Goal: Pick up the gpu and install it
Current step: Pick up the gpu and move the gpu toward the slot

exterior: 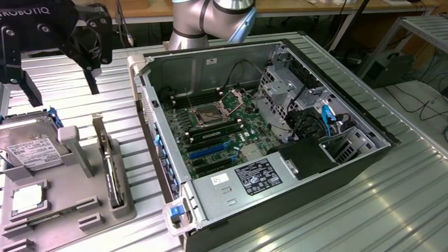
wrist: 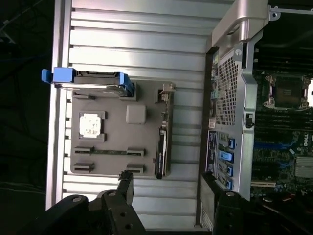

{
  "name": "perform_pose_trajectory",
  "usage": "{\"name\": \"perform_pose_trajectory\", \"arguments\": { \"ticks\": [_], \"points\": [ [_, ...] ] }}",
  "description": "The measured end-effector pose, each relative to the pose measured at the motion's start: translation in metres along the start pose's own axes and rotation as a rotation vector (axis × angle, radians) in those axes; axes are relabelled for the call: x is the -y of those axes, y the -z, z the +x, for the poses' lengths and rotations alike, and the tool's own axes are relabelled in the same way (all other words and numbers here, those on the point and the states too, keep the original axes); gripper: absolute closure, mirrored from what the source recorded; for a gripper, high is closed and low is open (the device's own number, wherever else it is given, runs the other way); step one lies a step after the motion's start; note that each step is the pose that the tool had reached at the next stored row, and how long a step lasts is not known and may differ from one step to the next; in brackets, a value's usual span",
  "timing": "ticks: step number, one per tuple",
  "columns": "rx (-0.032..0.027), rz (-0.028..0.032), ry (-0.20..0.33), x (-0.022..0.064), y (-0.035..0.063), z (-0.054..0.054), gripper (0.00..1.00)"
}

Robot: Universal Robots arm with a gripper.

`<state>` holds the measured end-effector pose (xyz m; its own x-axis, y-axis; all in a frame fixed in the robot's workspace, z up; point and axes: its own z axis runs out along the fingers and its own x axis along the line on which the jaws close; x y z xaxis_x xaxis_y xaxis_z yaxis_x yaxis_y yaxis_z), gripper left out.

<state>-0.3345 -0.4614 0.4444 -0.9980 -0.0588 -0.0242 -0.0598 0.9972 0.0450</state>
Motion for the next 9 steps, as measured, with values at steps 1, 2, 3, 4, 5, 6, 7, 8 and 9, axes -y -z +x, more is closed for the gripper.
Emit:
{"name": "perform_pose_trajectory", "arguments": {
  "ticks": [1,2,3,4,5,6,7,8,9],
  "points": [
    [0.0001,-0.0001,0.000,0.0000,-0.0019,0.000,0.34],
    [0.0000,-0.0001,0.000,0.0001,-0.0038,0.000,0.34],
    [-0.0001,0.0000,0.000,0.0002,-0.0055,0.000,0.34],
    [0.0001,-0.0001,0.000,0.0003,-0.0075,0.000,0.34],
    [-0.0001,-0.0001,0.000,0.0006,-0.0096,0.000,0.34],
    [-0.0001,0.0000,0.000,0.0008,-0.0113,0.000,0.34],
    [-0.0001,0.0000,0.000,0.0010,-0.0135,0.000,0.34],
    [-0.0002,0.0001,0.000,0.0011,-0.0154,0.000,0.34],
    [-0.0002,0.0000,0.000,0.0012,-0.0171,0.000,0.34]
  ]
}}
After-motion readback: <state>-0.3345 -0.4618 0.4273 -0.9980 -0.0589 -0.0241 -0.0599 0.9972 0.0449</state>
